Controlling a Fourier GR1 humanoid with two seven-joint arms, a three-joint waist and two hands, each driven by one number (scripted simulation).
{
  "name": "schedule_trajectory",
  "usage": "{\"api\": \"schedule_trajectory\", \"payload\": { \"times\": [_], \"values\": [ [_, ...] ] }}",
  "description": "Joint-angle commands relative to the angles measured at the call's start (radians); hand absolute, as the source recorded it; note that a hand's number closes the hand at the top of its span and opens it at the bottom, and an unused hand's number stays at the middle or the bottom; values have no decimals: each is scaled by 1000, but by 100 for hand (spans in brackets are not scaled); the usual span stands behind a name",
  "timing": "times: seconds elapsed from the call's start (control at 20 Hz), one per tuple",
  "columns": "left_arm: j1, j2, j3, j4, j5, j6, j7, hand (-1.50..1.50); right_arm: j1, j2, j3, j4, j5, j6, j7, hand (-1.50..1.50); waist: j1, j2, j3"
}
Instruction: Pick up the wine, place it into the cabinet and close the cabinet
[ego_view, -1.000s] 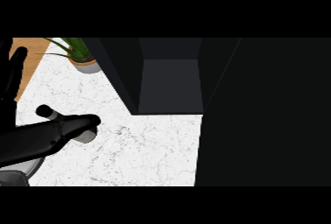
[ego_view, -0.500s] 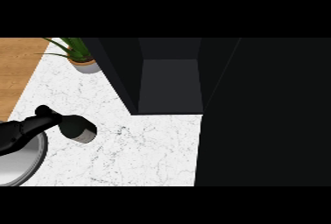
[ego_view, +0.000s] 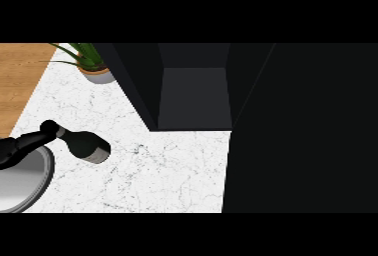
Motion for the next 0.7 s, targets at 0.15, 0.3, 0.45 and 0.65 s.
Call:
{"api": "schedule_trajectory", "payload": {
  "times": [0.15, 0.3, 0.45, 0.65],
  "values": [
    [128, -63, 13, 65, 53, -44, -142, -150, 13, -6, -13, -203, -39, -27, 97, -150, 5, 1, 0],
    [185, -88, 4, 102, 45, -59, -200, -150, 14, -23, -18, -270, -67, -35, 158, -150, 1, -1, 0],
    [125, -42, 58, 247, 93, -110, -282, -150, -4, -42, -57, -250, -93, -18, 154, -150, -4, 2, 0],
    [208, -59, 78, 298, 134, -176, -407, -150, -47, -5, -14, -234, -30, -60, 171, -150, 4, 1, -1]
  ]
}}
